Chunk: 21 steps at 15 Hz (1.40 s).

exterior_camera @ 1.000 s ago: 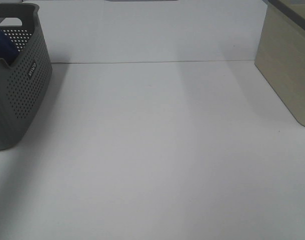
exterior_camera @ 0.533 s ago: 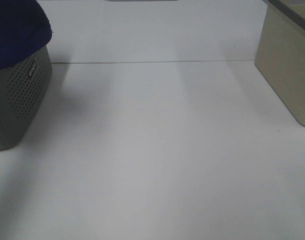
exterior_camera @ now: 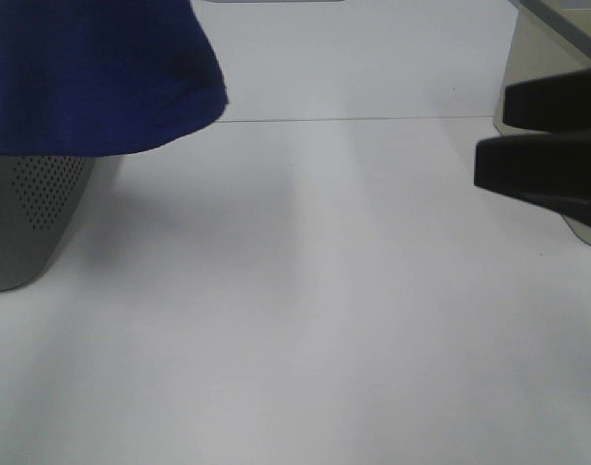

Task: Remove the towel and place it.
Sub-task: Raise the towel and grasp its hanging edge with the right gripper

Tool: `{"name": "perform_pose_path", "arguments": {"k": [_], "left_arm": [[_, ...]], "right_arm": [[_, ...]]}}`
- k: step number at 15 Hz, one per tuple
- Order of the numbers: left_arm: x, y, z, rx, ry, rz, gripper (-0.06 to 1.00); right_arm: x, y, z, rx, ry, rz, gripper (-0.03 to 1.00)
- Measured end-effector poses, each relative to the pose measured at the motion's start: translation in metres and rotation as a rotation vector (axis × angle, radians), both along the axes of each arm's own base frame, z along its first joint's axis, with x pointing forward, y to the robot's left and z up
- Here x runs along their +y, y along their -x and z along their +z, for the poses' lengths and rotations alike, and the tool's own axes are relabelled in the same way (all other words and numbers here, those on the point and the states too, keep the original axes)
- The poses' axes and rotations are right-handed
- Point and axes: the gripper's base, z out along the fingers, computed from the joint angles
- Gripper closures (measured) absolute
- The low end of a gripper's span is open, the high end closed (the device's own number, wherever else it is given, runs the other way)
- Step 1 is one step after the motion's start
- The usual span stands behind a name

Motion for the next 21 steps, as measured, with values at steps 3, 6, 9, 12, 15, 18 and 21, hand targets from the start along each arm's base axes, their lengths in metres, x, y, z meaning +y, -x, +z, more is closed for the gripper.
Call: {"name": "perform_pose_path", "arguments": {"k": [3,6,9,12,15,18,21], "left_arm": [[-0.012,0.004,0.001,-0.037,-0.006,-0.037,0.94],[-0.026,-0.005,-0.007,-0.016,-0.014,-0.069,0.94],[-0.037,-0.007,-0.009,-0.033,-0.012,-0.078,0.94],[-0.044,-0.004,-0.009,-0.045,-0.008,-0.095,0.94],[-0.046,-0.003,-0.008,-0.048,-0.004,-0.103,0.94],[-0.046,-0.002,-0.008,-0.041,-0.002,-0.104,0.94],[-0.047,-0.002,-0.009,-0.034,-0.007,-0.110,0.94]], "right_arm": [[0.000,-0.056,-0.012,0.021,-0.105,0.110,0.22],[0.032,-0.114,-0.033,0.066,-0.144,0.232,0.22],[0.068,-0.137,-0.038,0.071,-0.142,0.348,0.22],[0.093,-0.142,-0.038,0.065,-0.140,0.424,0.22],[0.111,-0.148,-0.029,0.024,-0.129,0.462,0.22],[0.113,-0.159,-0.031,0.009,-0.069,0.373,0.22],[0.112,-0.160,-0.033,0.008,-0.037,0.364,0.22]]}}
